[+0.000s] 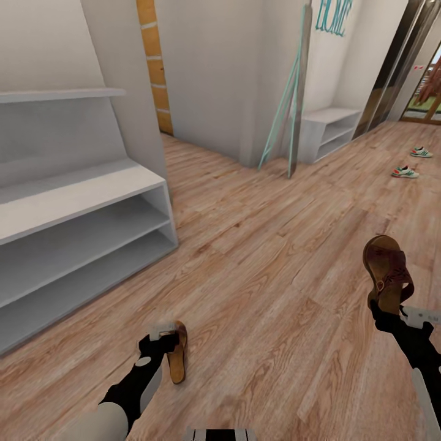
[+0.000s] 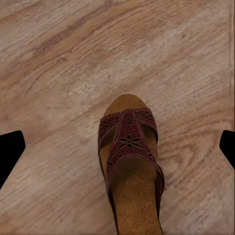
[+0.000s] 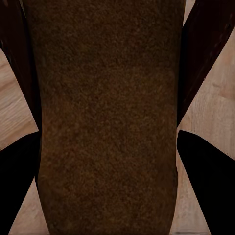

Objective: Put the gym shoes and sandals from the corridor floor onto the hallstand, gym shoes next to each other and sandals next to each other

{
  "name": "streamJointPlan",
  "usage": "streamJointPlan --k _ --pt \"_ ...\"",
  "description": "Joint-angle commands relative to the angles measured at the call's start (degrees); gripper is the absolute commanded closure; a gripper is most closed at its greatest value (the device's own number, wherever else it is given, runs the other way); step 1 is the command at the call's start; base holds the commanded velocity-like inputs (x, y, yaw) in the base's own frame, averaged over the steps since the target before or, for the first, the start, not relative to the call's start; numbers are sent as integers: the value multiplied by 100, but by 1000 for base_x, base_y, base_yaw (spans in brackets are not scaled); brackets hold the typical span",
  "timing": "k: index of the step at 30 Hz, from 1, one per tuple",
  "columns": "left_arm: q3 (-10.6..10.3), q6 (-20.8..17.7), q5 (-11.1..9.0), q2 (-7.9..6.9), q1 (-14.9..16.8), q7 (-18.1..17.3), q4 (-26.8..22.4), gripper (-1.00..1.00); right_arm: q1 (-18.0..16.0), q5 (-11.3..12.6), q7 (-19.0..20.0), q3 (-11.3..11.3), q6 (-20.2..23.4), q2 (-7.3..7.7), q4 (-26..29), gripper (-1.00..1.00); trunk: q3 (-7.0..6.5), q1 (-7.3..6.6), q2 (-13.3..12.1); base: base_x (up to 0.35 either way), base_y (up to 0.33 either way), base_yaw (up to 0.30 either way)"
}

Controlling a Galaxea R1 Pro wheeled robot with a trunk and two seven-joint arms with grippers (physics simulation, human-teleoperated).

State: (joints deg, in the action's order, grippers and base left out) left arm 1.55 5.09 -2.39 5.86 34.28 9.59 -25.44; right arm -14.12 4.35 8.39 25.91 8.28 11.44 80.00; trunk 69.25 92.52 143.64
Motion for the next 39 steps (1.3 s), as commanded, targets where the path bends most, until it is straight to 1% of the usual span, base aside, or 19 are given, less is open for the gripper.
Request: streamJointPlan --k 1,2,5,6,7,8,10,11,14,29,36,39 --pt "19 34 -28 29 4 2 4 -100 -3 47 32 10 34 -1 7 100 37 1 4 0 0 0" --pt "25 54 -33 70 2 6 4 -100 -3 48 32 12 34 -1 7 100 68 3 5 0 0 0" --pt "40 77 -48 114 6 14 4 -100 -3 48 32 16 33 0 7 100 162 11 9 0 0 0" --pt "52 90 -108 128 6 23 4 -100 -3 48 32 15 33 3 7 100 193 14 10 0 0 0" --pt "57 147 -240 134 5 29 4 -100 -3 48 32 16 33 3 7 100 224 16 12 0 0 0" --pt "55 240 -412 137 6 39 4 -100 -3 48 32 17 33 2 7 100 255 19 13 0 0 0" --pt "49 517 -920 120 8 78 4 -100 -3 47 30 17 33 5 7 100 318 24 16 0 0 0" --pt "51 537 -949 112 8 81 4 -100 -3 46 31 15 33 3 7 100 349 27 17 0 0 0" --pt "57 575 -996 105 8 86 4 -100 -3 48 30 11 33 -6 7 100 443 34 21 0 0 0" --pt "36 590 -993 105 5 86 4 -100 -3 48 31 10 33 -10 7 100 912 73 41 0 0 -3" --pt "30 590 -992 108 7 86 4 -100 -3 48 27 10 33 -10 7 100 1130 91 50 0 0 -100" --pt "30 590 -987 108 8 86 4 -100 -3 48 25 10 33 -10 7 100 1157 91 50 0 0 -145"
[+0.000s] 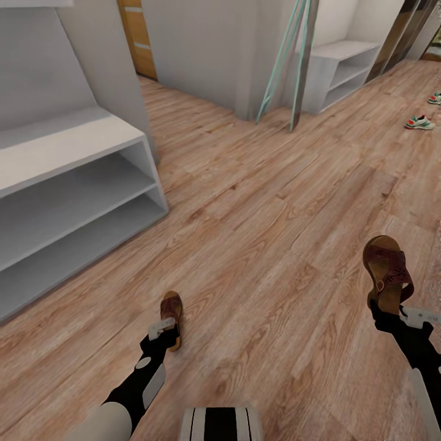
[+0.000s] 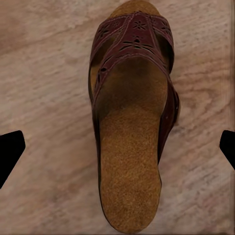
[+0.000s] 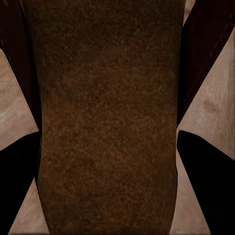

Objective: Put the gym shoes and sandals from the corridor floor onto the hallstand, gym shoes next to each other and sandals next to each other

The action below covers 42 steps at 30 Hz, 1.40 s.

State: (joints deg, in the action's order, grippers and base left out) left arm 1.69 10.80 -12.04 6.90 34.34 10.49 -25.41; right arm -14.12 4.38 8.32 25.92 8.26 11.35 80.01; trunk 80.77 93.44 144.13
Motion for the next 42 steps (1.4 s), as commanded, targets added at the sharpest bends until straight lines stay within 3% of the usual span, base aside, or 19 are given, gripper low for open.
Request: streamJointPlan --k 1,4,19,39,42 --pt "16 18 -14 4 0 -3 1 -100 -3 46 31 10 35 -1 6 100 12 -1 1 0 0 -160" --pt "16 18 -1 6 2 -3 1 -100 -3 46 30 10 32 -15 6 100 24 -1 1 0 0 -82" --pt "9 18 35 0 0 -3 1 -100 -3 44 21 10 26 -36 -11 100 479 38 22 0 0 -5" --pt "-32 96 57 8 -4 -23 -7 -100 -3 46 13 10 17 -38 -3 100 579 38 22 0 0 -28" --pt "-45 107 61 -4 -6 -23 -7 -100 -3 46 13 10 17 -41 -3 100 671 45 26 0 0 0"
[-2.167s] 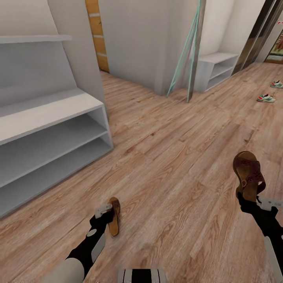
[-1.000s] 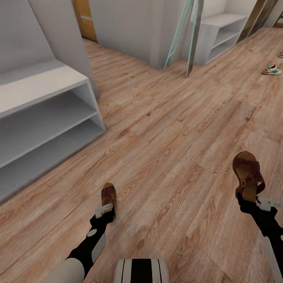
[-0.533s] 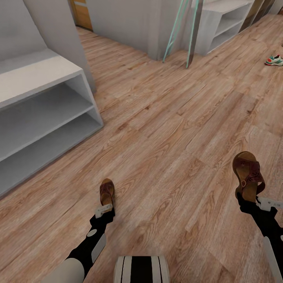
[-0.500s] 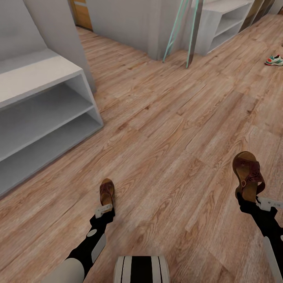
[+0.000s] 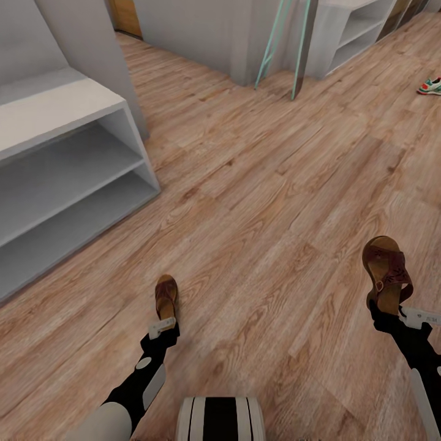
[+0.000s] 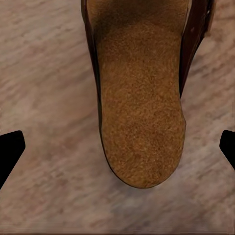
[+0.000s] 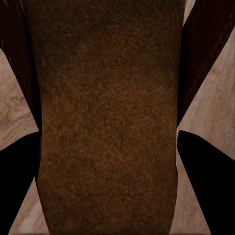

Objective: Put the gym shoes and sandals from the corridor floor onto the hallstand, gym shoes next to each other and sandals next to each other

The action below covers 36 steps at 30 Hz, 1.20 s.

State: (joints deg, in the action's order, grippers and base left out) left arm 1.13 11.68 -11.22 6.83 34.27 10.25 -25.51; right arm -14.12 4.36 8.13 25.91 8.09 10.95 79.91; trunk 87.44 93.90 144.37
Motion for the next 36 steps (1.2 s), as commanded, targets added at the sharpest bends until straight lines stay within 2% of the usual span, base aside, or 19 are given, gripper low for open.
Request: streamJointPlan --k 1,36 --pt "6 23 -21 -2 2 2 2 -100 -3 47 31 10 35 -3 7 100 34 1 3 0 0 0" --pt "27 74 -26 -24 -8 -14 -31 -100 -3 47 31 2 35 -14 7 100 45 1 3 42 -25 0"
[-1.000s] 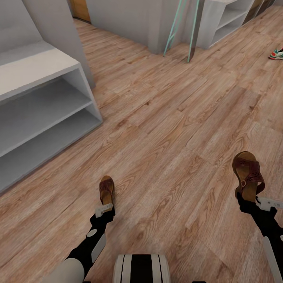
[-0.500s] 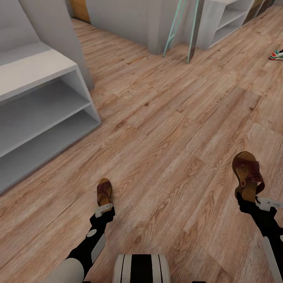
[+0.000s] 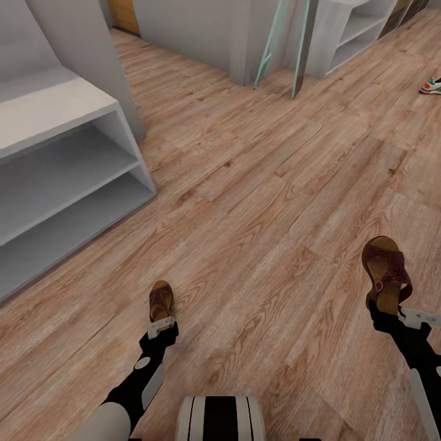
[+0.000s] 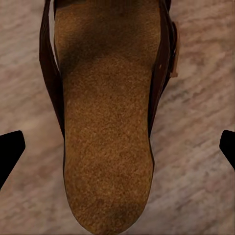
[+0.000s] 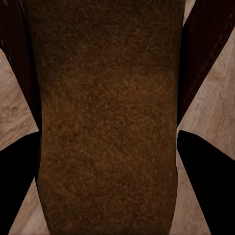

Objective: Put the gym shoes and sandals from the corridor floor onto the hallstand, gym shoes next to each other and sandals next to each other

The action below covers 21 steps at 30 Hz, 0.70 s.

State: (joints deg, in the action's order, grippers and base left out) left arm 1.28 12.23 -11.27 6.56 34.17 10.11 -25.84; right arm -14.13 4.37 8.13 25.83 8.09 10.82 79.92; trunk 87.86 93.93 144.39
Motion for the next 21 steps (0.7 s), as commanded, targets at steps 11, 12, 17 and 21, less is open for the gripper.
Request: streamJointPlan --k 11,12,17,21 --pt "46 16 -18 -21 2 0 15 -100 -2 46 31 10 35 -1 7 100 277 25 15 0 0 0" --pt "47 16 -17 -22 2 2 14 -100 -2 46 31 10 35 -1 7 100 286 25 15 0 0 0" --pt "48 16 -16 -23 2 4 15 -100 -2 46 31 10 35 0 7 100 300 25 15 0 0 0" --pt "36 22 -16 -23 2 0 30 -100 -2 46 31 12 35 2 7 100 395 35 20 0 0 0"
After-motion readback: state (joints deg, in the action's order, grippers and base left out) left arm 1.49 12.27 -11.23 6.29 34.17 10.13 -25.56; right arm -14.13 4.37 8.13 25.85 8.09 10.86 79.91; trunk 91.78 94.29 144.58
